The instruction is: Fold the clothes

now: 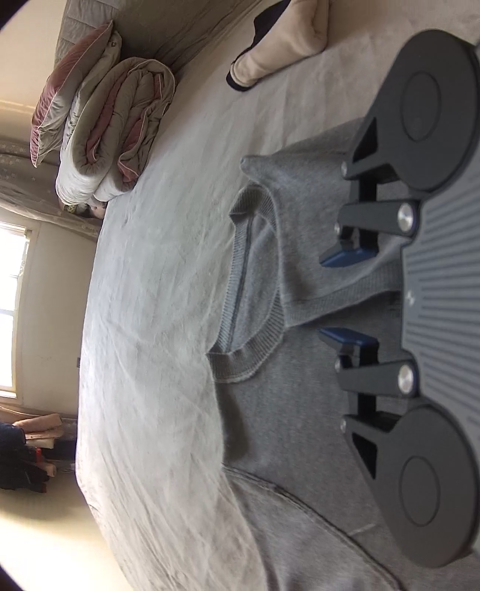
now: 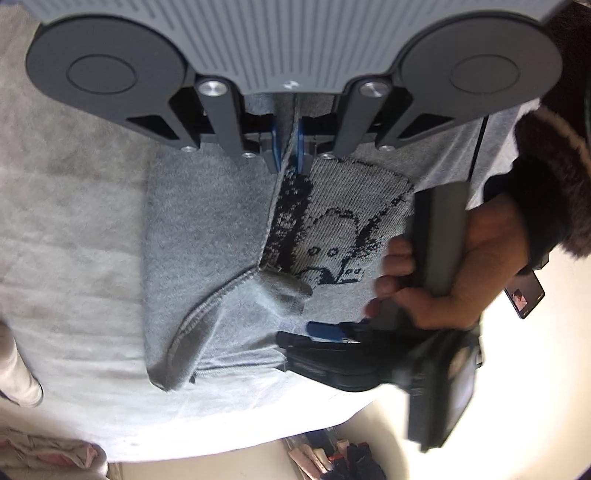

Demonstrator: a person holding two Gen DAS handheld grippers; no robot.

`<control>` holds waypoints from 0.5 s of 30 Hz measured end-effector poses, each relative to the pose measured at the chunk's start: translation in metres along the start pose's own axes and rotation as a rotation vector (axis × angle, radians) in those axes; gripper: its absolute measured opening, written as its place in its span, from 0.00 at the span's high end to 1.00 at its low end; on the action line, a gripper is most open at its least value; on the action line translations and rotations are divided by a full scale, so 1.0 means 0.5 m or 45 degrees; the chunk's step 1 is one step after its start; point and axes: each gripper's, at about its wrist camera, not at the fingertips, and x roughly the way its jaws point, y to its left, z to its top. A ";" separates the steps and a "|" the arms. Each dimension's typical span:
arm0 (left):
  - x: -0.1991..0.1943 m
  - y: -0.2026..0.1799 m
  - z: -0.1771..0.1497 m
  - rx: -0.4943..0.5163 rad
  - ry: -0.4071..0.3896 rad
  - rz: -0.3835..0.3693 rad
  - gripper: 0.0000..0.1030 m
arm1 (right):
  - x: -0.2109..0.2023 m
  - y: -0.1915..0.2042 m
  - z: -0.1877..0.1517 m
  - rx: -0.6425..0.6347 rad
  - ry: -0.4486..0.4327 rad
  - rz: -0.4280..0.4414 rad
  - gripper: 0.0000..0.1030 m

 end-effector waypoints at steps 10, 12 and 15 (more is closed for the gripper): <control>-0.126 0.006 -0.088 -0.120 0.163 -0.117 0.54 | -0.045 -0.009 -0.024 0.100 0.112 0.072 0.83; -0.150 0.005 -0.108 -0.135 0.192 -0.139 0.54 | -0.054 -0.006 -0.033 0.101 0.125 0.081 0.83; -0.185 -0.004 -0.136 -0.122 0.233 -0.171 0.54 | -0.065 -0.005 -0.051 0.105 0.153 0.110 0.83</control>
